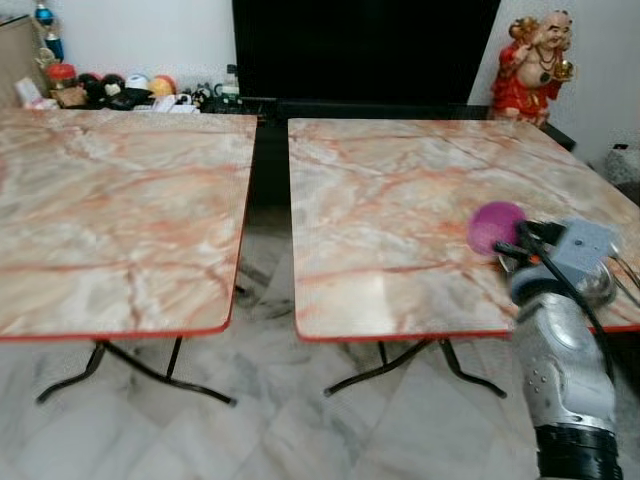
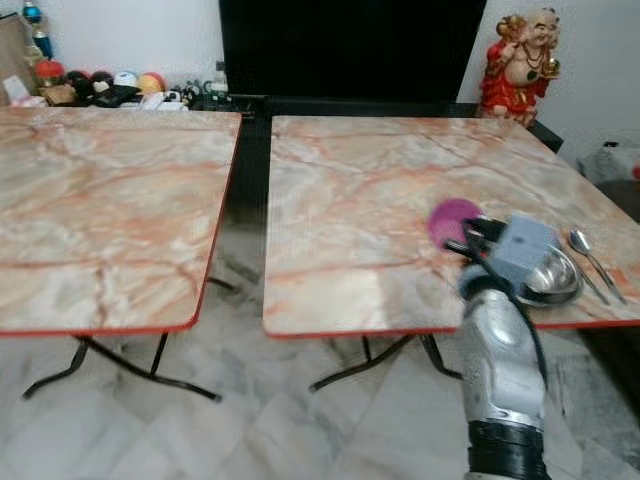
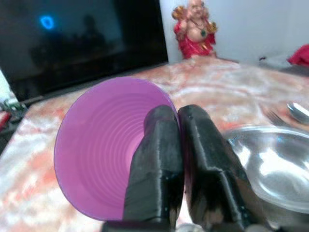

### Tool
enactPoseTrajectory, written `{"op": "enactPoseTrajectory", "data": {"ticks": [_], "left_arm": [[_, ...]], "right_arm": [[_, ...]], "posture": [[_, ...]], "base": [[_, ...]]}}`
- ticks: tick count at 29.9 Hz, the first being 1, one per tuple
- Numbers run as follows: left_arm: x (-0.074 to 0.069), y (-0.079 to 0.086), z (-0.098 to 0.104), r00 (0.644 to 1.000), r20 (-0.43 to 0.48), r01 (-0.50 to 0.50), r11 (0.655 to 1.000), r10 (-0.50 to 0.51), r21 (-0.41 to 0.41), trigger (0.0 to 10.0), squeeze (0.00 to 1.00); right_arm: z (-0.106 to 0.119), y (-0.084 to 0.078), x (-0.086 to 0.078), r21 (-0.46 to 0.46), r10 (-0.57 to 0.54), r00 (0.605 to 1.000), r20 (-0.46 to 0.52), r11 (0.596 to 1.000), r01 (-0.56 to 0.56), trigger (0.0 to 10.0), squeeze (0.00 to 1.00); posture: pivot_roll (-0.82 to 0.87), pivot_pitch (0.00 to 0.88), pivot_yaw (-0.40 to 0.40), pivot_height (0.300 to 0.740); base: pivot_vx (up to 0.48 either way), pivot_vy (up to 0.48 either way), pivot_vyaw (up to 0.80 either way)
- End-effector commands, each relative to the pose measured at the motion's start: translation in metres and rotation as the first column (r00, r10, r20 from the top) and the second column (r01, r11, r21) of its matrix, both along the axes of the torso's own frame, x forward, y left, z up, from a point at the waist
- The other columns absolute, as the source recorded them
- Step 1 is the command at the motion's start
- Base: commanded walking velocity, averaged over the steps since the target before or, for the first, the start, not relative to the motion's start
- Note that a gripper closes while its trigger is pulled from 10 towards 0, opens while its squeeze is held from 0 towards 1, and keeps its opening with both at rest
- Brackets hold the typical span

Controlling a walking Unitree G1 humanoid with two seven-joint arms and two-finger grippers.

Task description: Setting the table

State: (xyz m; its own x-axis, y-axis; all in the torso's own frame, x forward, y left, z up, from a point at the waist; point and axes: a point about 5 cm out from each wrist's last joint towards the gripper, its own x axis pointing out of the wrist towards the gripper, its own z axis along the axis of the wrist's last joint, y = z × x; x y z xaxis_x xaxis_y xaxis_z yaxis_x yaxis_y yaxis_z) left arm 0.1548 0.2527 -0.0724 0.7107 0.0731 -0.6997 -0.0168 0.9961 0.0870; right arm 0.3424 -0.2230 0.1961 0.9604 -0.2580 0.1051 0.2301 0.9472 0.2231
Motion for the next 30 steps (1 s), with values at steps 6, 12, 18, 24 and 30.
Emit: {"op": "enactPoseTrajectory", "data": {"ticks": [6,12,18,24,30], "left_arm": [[-0.012,0.009,-0.002,0.999,-0.034,-0.002,1.000,0.003,0.022,10.0,0.00],[-0.005,0.011,0.002,1.000,-0.014,-0.002,1.000,0.002,0.028,10.0,0.00],[-0.010,0.004,-0.003,0.999,-0.035,0.002,1.000,-0.002,0.010,10.0,0.00],[-0.014,0.005,-0.005,0.999,-0.046,-0.011,1.000,0.011,0.005,10.0,0.00],[-0.019,0.008,-0.005,0.998,-0.054,-0.019,1.000,0.019,0.007,10.0,0.00]], "right_arm": [[0.000,0.013,0.003,0.001,0.047,0.999,0.008,0.999,-0.047,10.0,0.00],[0.008,0.016,0.006,0.002,0.054,0.998,0.028,0.999,-0.054,10.0,0.00],[0.001,0.006,0.001,0.000,-0.001,1.000,-0.012,1.000,0.001,10.0,0.00],[-0.008,-0.009,0.001,0.067,-0.114,0.986,-0.121,0.990,0.122,10.0,0.00],[-0.013,-0.009,0.002,0.163,-0.120,0.977,-0.177,0.975,0.150,10.0,0.00]], "posture": [[0.09,0.000,-0.049,0.740],[0.07,0.005,-0.044,0.740],[0.08,0.033,-0.046,0.740],[0.07,0.074,-0.049,0.740],[0.07,0.080,-0.047,0.740]], "base": [[0.381,0.000,0.00],[0.342,0.000,0.00],[0.000,0.000,0.00],[0.000,0.000,0.00],[0.000,0.000,0.00]]}}
